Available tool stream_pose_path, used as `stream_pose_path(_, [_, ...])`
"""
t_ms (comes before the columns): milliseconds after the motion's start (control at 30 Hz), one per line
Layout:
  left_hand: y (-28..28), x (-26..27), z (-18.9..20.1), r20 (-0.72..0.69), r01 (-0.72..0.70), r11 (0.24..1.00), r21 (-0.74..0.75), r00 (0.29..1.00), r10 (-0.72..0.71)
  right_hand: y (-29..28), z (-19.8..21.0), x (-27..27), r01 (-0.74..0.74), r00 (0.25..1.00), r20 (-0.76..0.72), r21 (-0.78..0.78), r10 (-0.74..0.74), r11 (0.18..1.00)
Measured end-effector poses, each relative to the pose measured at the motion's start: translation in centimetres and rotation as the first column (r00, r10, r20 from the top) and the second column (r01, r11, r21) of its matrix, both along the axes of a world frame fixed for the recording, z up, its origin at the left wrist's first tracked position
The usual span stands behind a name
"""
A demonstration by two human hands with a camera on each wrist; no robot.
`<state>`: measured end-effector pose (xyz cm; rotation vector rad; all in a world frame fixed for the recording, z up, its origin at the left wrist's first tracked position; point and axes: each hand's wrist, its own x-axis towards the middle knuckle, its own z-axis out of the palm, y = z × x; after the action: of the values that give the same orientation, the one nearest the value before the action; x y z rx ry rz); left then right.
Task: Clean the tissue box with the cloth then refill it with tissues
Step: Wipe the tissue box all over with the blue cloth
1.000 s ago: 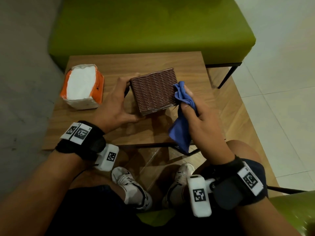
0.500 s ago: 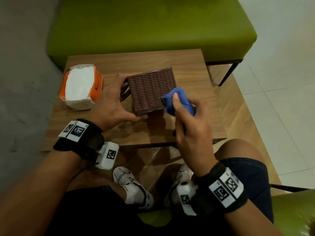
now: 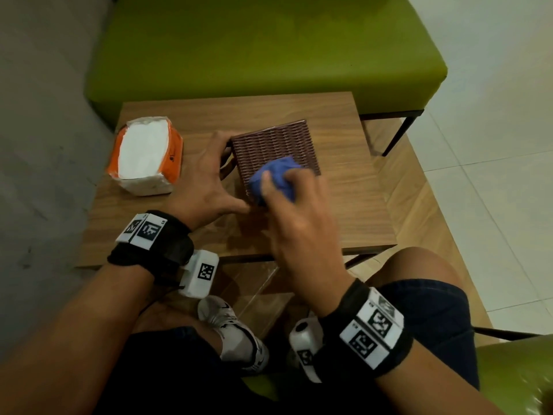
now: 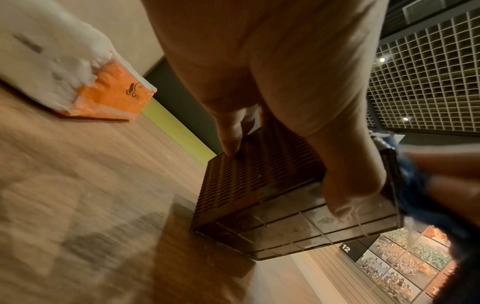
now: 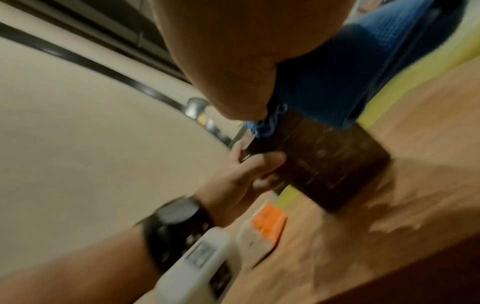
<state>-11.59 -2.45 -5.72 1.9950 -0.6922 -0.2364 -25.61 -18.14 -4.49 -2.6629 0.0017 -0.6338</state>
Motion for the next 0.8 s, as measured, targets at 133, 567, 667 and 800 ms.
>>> stream_pose_path(133, [0.5,0.1,-0.1,0.005,-0.001,1.0,-0.003,1.0,0.001,-2.2,0.9,1.6,-0.046,0.999,0.008,-0.044,0.046,0.998])
stream_pose_path(567, [0.0,-0.7,-0.2,0.025,0.009,1.0,0.029,1.0,-0.01,-4.3,1.8,3.4,0.208,0.97,0.087,0.177,-0.226,0.962])
stream_pose_path(667, [-0.2,-0.8,-0.2,0.043,0.014,1.0,0.028,0.999,-0.015,-1.4,1.5,2.7,0.105,0.991,0.074,0.047,-0.108,0.993])
stream_pose_path(800, [-0.1,-1.1,-0.3,0.104,0.028,0.997,0.066,0.994,-0.035,-1.1,1.4,1.7,-0.096,0.995,0.024,-0.046,0.097,0.994])
